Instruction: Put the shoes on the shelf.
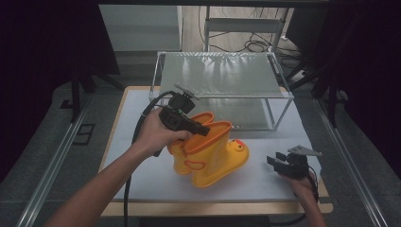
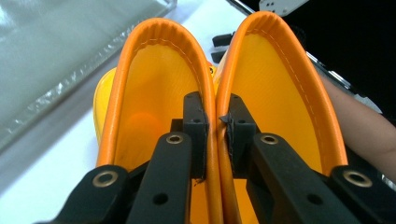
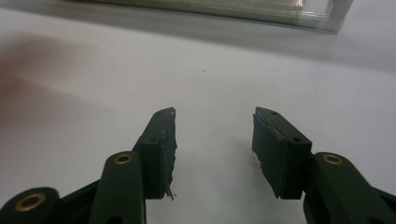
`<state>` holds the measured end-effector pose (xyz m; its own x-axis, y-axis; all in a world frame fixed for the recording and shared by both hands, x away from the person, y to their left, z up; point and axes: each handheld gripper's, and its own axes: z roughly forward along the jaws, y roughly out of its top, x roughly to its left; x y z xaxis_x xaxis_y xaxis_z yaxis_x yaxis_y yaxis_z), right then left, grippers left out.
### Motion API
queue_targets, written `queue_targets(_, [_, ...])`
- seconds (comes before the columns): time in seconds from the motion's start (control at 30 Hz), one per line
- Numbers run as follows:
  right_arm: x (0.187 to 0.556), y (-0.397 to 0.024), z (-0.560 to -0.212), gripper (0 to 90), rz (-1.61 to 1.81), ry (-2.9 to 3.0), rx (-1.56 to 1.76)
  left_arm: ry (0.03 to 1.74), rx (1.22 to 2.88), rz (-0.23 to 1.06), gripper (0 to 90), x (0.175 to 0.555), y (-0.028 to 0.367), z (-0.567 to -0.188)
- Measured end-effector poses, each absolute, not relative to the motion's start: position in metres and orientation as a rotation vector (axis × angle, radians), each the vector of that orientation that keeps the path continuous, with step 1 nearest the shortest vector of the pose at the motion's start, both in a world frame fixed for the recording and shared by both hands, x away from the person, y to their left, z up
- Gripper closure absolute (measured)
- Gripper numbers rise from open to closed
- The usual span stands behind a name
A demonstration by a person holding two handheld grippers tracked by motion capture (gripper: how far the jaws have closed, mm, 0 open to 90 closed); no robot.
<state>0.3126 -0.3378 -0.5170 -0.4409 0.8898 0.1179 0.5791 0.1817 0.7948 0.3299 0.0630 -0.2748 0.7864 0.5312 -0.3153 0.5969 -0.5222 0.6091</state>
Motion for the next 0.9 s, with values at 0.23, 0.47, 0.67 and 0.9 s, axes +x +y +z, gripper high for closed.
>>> queue_targets(0.23, [0.313, -0.339, -0.517, 49.5, 1.148, 2.088, 1.393, 0.813, 2.241, -0.105, 82.0, 0.334, 0.061, -0.255])
queue_targets(0.47, [0.313, -0.340, -0.517, 49.6, 1.144, 2.087, 1.397, 0.802, 2.218, -0.099, 82.0, 0.337, 0.059, -0.238])
queue_targets(0.67, [0.314, -0.341, -0.517, 49.6, 1.149, 2.080, 1.407, 0.801, 2.219, -0.090, 82.0, 0.341, 0.057, -0.226])
queue_targets(0.9, [0.314, -0.344, -0.517, 49.7, 1.153, 2.072, 1.418, 0.791, 2.233, -0.081, 82.1, 0.342, 0.055, -0.223])
